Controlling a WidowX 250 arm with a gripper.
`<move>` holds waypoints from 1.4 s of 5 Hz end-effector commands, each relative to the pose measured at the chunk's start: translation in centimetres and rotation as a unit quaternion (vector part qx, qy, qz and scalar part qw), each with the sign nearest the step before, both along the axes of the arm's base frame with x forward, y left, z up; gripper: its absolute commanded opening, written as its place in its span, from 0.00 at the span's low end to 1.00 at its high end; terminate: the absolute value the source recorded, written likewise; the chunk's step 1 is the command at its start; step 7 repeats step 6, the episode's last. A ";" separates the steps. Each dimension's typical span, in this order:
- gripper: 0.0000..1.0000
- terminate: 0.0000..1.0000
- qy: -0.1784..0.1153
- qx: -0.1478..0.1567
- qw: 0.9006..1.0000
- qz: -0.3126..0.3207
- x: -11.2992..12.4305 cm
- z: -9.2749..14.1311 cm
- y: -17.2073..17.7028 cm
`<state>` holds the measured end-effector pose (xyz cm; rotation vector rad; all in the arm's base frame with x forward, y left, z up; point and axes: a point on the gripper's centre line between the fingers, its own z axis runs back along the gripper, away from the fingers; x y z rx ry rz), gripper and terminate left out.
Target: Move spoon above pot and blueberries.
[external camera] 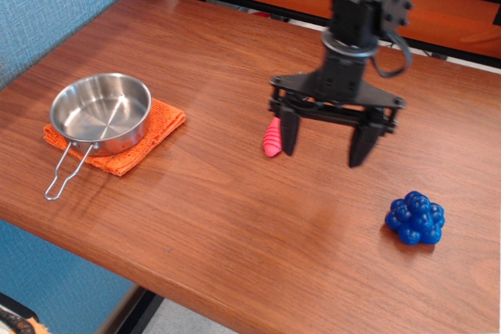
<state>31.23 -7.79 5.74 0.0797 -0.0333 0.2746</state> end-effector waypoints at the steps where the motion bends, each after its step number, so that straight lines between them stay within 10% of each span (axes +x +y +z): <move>1: 1.00 0.00 -0.039 -0.011 0.998 -0.042 0.5 3.8 -4.1; 5: 1.00 0.00 -0.041 -0.017 0.997 -0.060 0.5 5.4 -6.7; 6: 1.00 1.00 -0.041 -0.017 0.997 -0.060 0.5 5.4 -6.7; 7: 1.00 1.00 -0.041 -0.017 0.997 -0.060 0.5 5.4 -6.7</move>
